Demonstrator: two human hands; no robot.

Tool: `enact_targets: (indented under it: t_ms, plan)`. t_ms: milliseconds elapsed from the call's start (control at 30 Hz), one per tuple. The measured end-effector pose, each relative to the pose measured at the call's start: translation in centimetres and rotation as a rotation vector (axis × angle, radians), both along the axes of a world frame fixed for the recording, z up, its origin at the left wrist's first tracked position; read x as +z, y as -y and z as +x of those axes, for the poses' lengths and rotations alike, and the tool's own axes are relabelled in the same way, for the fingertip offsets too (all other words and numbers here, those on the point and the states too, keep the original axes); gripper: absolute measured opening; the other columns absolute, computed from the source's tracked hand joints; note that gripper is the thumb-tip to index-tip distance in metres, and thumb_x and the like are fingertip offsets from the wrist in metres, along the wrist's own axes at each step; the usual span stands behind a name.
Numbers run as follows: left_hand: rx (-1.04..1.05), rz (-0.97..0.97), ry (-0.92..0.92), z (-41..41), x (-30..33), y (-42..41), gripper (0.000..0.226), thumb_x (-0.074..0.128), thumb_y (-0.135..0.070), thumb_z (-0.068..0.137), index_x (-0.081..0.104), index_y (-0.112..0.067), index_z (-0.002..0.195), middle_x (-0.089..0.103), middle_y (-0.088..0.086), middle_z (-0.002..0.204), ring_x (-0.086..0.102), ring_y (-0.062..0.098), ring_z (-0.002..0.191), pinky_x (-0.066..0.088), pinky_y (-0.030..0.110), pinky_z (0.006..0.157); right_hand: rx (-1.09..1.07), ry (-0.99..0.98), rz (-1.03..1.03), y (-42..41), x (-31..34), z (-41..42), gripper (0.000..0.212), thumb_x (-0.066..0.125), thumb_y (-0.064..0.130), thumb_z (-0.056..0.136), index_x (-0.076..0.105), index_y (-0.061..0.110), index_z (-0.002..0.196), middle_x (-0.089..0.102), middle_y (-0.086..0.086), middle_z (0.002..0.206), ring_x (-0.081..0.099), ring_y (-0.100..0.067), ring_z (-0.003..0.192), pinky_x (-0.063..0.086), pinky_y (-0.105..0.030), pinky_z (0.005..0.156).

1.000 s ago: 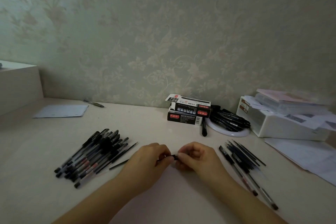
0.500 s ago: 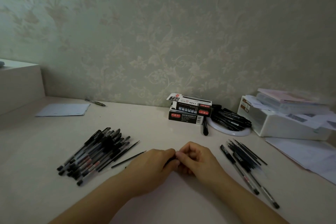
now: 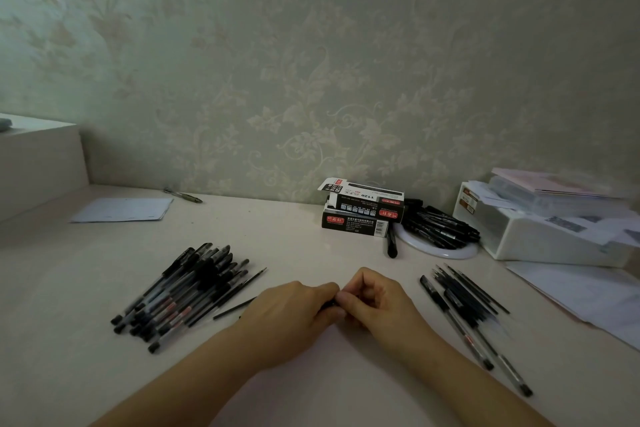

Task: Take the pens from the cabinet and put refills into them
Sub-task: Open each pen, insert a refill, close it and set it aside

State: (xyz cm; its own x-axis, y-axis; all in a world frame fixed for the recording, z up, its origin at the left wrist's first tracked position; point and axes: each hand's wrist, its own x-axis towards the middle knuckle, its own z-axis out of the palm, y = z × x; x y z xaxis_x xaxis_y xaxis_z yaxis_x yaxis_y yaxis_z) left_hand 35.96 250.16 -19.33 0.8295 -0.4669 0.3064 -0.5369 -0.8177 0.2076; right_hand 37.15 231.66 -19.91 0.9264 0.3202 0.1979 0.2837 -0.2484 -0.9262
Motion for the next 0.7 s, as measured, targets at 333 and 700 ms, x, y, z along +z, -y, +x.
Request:
enact_targets:
  t_ms: [333,700]
  plan:
    - [0.149,-0.008,0.041,0.10,0.05,0.03,0.045,0.029,-0.068,0.091,0.046,-0.027,0.090,0.044,-0.006,0.064,0.050,0.017,0.068,0.023,0.031,0.049,-0.100,0.084,0.030,-0.35,0.18,-0.33,0.010,0.068,0.019,0.091,0.062,0.015,0.083,0.073,-0.007,0.078,0.067,-0.014,0.071,0.053,-0.028,0.071]
    - [0.081,-0.177,0.014,-0.18,0.58,-0.64,0.013,0.038,-0.033,0.100,0.041,-0.023,0.092,0.049,-0.007,0.089,0.045,0.012,0.077,0.043,0.035,0.071,-0.262,0.349,-0.448,0.23,-0.30,0.10,0.004,0.067,0.026,0.089,0.066,0.030,0.088,0.065,0.016,0.089,0.057,0.000,0.088,0.047,-0.015,0.075]
